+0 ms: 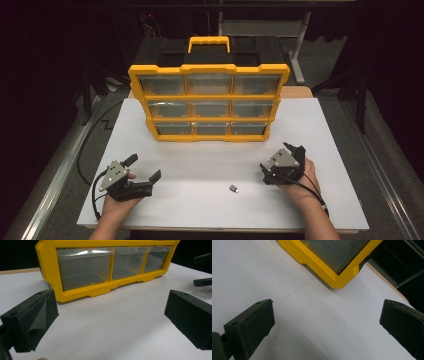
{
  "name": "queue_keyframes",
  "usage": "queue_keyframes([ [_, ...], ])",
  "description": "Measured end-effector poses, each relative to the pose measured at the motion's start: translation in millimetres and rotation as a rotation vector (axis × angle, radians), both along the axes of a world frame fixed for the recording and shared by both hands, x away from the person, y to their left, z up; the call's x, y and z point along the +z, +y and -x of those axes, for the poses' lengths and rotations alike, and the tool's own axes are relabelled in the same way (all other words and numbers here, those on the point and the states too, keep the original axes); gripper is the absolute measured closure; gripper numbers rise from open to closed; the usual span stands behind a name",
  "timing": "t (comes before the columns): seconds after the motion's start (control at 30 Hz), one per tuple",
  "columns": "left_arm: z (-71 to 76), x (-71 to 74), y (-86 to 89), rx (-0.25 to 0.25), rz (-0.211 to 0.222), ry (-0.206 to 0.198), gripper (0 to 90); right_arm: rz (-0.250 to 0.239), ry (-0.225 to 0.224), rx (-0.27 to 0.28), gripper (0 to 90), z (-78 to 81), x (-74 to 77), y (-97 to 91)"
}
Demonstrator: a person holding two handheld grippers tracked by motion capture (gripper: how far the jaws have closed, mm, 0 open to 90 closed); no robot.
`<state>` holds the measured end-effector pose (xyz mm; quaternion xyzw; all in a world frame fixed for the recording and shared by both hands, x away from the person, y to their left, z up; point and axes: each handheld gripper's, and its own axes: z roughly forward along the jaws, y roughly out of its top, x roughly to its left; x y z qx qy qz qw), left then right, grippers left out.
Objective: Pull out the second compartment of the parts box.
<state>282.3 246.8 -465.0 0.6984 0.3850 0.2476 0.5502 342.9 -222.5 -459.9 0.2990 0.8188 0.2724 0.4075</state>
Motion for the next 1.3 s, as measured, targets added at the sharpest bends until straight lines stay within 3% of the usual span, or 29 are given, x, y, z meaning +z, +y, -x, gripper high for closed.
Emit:
queue_keyframes([
  [0.2, -0.2, -0.1, 0.0, 0.001, 0.001, -0.001, 0.2, 0.057, -0.021, 0.008, 0.3, 1.8, -0.1, 2.6],
  [0.27, -0.4, -0.3, -0.2, 0.001, -0.001, 0.001, 0.2, 0.107, -0.036, 0.022, 0.3, 2.6, 0.2, 4.5],
  [0.47, -0.2, -0.2, -0.2, 0.001, -0.001, -0.001, 0.2, 0.161, -0.036, 0.039, 0.3, 4.9, -2.3, 8.9],
  [0.6, -0.2, -0.3, -0.4, 0.000, 0.001, -0.003, 0.2, 0.235, -0.055, 0.052, 0.3, 6.7, -2.5, 12.3],
  [0.73, -0.2, -0.2, -0.2, -0.001, 0.000, -0.002, 0.2, 0.257, -0.068, 0.055, 0.3, 7.9, -2.7, 13.8],
  [0.8, -0.2, -0.2, -0.1, 0.000, 0.000, -0.001, 0.2, 0.304, -0.085, 0.064, 0.3, 9.2, -2.1, 15.2],
  [0.87, -0.3, -0.2, -0.1, 0.000, 0.000, -0.001, 0.2, 0.315, -0.090, 0.066, 0.3, 10.0, -2.3, 16.5],
  [1.03, -0.1, -0.1, -0.1, -0.001, 0.001, -0.001, 0.2, 0.392, -0.117, 0.092, 0.3, 13.0, -2.2, 22.5],
  [1.1, -0.1, -0.2, -0.4, -0.002, 0.003, -0.003, 0.2, 0.448, -0.135, 0.103, 0.3, 15.2, -1.8, 26.1],
  [1.23, -0.2, -0.2, -0.2, -0.002, 0.001, 0.000, 0.2, 0.483, -0.145, 0.109, 0.3, 17.3, -1.5, 29.1],
  [1.3, -0.3, -0.2, -0.2, -0.004, 0.000, 0.000, 0.2, 0.537, -0.167, 0.122, 0.3, 18.9, -1.1, 31.7],
])
